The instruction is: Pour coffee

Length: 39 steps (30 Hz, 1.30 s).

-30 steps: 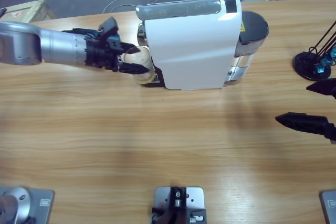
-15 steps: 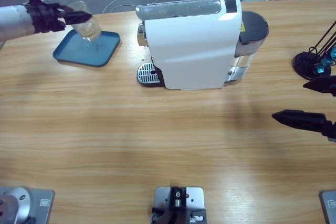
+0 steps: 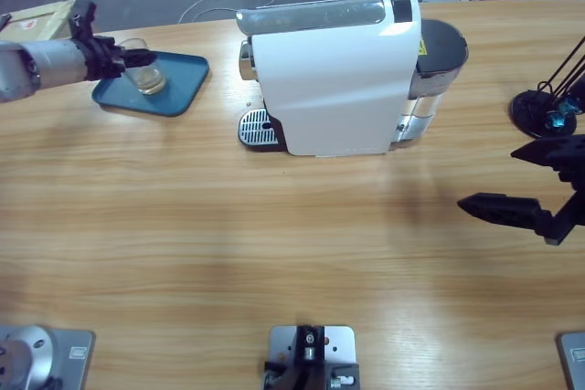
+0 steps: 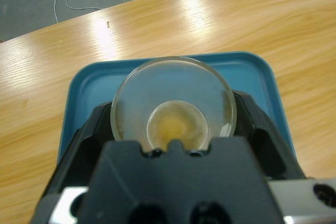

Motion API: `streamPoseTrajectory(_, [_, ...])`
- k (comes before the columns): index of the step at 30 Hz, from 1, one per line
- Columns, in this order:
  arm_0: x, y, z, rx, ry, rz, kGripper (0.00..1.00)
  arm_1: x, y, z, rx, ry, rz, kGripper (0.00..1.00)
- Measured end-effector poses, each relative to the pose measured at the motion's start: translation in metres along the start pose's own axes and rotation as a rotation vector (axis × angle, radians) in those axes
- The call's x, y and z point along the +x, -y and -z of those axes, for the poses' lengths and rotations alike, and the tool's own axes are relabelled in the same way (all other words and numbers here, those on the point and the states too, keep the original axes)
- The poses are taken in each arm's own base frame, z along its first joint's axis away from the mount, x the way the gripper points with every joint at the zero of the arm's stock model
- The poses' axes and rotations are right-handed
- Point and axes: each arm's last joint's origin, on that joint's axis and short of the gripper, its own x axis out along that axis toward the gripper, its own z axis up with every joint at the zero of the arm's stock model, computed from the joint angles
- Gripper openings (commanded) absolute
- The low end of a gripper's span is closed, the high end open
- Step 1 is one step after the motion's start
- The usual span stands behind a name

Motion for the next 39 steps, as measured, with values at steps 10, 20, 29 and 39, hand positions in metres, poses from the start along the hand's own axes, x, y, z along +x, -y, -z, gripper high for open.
streamPoseTrajectory(10, [0.003, -0.001, 0.000, -0.002, -0.002, -0.013, 0.982, 0.003, 0.000, 0.001, 0.002, -0.009, 0.002, 1.000])
streamPoseTrajectory(20, [-0.158, 0.033, -0.057, -0.045, 0.267, 0.023, 0.982, -0.026, 0.007, 0.010, 0.004, 0.032, 0.064, 1.000])
streamPoseTrajectory(29, [-0.289, 0.093, 0.002, 0.012, 0.008, 0.259, 1.000, -0.064, 0.017, 0.016, 0.009, 0.081, 0.173, 1.000])
streamPoseTrajectory(39, [-0.325, 0.097, 0.049, 0.056, 0.052, 0.409, 1.000, -0.060, 0.018, 0.013, -0.040, 0.069, 0.214, 1.000])
